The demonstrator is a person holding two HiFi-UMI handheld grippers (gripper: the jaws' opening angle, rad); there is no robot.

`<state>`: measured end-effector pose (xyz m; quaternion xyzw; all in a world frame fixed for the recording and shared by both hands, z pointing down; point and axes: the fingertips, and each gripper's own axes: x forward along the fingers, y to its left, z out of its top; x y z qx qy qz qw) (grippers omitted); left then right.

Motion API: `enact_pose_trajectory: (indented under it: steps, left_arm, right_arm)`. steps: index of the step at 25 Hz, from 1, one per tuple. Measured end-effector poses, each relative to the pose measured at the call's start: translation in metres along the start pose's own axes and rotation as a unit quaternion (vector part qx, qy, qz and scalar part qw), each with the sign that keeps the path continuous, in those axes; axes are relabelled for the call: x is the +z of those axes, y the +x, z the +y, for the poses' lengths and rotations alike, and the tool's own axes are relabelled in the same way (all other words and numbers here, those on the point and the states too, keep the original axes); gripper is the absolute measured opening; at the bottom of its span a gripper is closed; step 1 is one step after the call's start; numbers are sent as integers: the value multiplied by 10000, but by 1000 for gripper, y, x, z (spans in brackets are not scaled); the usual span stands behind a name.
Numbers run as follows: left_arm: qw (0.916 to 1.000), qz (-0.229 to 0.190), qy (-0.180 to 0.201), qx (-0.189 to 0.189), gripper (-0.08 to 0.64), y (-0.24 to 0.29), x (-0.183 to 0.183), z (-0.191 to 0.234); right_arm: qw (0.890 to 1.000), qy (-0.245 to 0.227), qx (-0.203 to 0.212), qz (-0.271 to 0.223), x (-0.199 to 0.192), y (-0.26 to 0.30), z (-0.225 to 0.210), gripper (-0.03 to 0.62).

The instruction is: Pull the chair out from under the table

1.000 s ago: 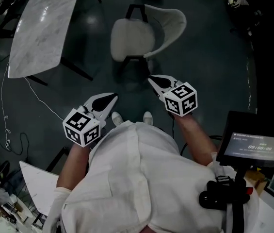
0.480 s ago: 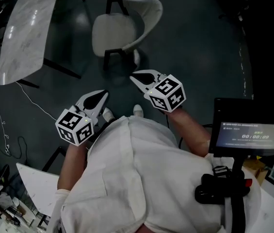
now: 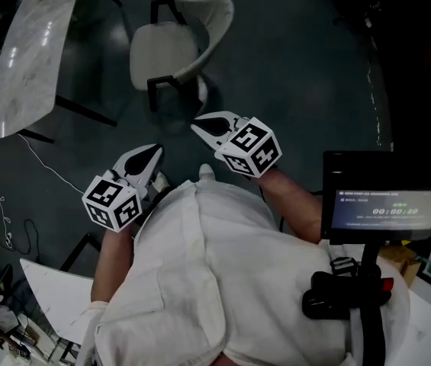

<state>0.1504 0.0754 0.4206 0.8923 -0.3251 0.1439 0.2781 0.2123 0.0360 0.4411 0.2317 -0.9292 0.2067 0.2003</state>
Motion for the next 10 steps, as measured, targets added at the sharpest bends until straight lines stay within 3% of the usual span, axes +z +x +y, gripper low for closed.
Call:
enact_pose_trajectory:
  steps: [10]
  left_arm:
    - [9999,107,-42,38,8,9,-15,-9]
  right_arm:
    - [9999,16,164,-30,-14,-3,3,6]
